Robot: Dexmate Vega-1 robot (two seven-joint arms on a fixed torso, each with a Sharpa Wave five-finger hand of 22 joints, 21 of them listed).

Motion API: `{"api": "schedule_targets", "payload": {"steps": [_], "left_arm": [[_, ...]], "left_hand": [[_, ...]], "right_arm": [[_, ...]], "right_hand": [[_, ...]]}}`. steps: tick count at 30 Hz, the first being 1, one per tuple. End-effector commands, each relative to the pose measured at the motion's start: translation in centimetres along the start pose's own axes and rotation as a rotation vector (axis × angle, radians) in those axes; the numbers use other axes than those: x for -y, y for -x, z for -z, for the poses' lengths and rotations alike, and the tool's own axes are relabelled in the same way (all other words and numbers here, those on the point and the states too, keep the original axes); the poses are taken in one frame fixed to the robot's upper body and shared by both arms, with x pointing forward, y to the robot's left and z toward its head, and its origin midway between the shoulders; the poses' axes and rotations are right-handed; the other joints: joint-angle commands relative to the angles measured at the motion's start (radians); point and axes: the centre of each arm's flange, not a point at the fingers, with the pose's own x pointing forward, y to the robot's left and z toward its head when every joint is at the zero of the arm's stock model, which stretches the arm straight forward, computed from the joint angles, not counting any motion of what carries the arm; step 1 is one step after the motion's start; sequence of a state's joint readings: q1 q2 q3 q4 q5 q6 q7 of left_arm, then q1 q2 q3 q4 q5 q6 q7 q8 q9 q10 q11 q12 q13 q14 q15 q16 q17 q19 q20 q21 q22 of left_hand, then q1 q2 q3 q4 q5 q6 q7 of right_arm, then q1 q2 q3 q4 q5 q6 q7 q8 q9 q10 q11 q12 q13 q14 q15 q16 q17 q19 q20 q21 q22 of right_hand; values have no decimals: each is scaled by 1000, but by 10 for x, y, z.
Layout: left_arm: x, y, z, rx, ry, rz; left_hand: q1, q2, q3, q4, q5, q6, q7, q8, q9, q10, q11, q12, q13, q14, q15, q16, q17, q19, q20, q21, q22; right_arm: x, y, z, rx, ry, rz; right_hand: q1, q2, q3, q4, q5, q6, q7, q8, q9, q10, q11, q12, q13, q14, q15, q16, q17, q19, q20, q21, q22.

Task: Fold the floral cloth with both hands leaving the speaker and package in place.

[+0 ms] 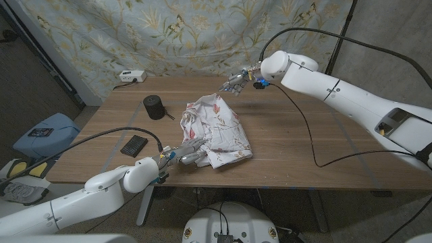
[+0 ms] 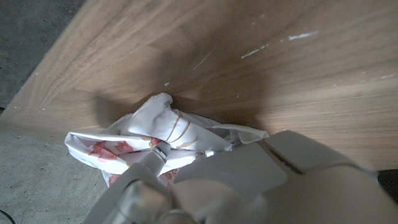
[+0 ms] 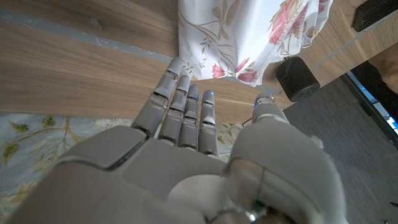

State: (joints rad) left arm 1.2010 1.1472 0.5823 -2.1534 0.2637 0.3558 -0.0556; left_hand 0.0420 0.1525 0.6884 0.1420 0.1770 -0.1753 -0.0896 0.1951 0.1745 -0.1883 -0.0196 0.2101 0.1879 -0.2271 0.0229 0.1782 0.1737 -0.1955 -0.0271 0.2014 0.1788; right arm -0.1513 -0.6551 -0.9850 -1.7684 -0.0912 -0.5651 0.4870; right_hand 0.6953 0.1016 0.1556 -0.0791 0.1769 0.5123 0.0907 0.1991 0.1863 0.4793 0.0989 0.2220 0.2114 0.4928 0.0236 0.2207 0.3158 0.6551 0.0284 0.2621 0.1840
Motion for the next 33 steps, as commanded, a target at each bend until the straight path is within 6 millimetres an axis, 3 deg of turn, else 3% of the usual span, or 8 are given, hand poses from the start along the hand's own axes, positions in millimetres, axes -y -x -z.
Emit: {"api": "schedule_targets", "payload": {"steps": [1,13,21,33], "left_arm": [[2,-2,2,-6,-4,0],[2,-4,3,1,-10,6],[1,-7,4,5,-11,12],[-1,-11,5,9,-14,6]], "left_hand": [[13,1,5,1,-5,0,0,-3,5,19,9,5,3,65,61,7,5,103,98,13,3],[13,1,7,2,-5,1,0,-4,5,18,9,4,3,64,62,6,5,100,98,11,3],[13,1,7,2,-5,3,0,-4,5,20,7,4,3,65,62,6,5,100,98,11,3],[13,-1,8,2,-5,10,-1,-3,5,24,6,5,3,66,61,6,5,99,98,10,3]], "right_arm": [[-21,3,-14,49,154,77],[-46,-5,-19,86,209,130],[-56,-9,-16,106,186,137],[-67,-10,-25,136,160,144]], "right_hand": [[-27,2,-5,17,7,-5,-10,-4,2,-6,-13,-7,3,-13,-2,-5,-2,-14,-2,-7,2],[-130,31,-31,77,12,-18,-15,-7,3,-9,-22,-14,2,-25,-4,-5,-3,-27,-5,-15,5],[-162,39,-38,95,14,-16,-22,-6,3,-1,-26,-12,1,-24,-7,-3,-4,-29,-8,-16,5],[-180,45,-40,105,16,-14,-23,-5,2,2,-26,-12,1,-21,-13,-2,-6,-29,-10,-18,5]]}}
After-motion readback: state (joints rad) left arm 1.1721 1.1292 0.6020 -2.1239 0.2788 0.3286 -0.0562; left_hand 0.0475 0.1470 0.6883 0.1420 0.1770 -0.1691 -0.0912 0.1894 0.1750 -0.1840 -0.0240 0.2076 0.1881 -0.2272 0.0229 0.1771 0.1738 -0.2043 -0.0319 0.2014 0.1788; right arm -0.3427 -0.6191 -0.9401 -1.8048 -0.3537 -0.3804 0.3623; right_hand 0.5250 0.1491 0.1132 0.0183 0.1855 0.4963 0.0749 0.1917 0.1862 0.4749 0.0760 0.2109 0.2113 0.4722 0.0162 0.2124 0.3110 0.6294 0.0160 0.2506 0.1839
